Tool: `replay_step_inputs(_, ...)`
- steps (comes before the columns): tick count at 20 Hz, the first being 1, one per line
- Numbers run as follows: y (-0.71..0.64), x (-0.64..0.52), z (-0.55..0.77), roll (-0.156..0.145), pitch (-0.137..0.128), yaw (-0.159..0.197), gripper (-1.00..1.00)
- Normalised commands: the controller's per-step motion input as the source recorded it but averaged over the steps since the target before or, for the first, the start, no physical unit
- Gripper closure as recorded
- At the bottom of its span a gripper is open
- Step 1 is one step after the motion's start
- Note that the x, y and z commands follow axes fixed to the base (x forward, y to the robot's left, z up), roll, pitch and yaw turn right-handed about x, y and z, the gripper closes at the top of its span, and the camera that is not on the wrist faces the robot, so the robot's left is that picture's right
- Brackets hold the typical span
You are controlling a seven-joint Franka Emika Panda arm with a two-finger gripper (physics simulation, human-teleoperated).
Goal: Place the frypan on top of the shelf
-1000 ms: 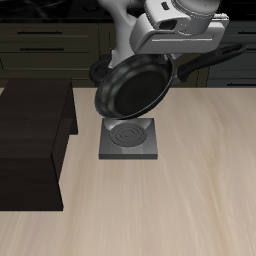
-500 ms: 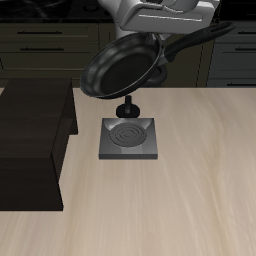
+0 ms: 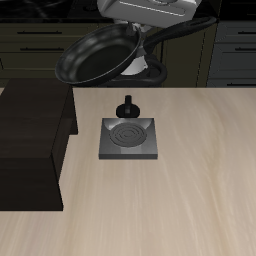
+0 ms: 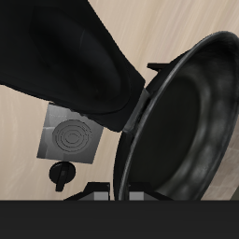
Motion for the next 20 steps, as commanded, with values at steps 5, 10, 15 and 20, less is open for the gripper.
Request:
replay_step_inputs(5,-0.36,0.07,0.08,-0.061,-0.014,-0.023,1.0)
replay_step_inputs(10,-0.24,0.07,0.02,-0.039,-0.007,-0.011,1.0)
replay_step_inputs(15,-0.28,0.1,-0.02,-0.047,0.006,-0.006,1.0)
replay_step_inputs(20,-0.18,0.13,0.0,-0.041,-0.003,0.004,1.0)
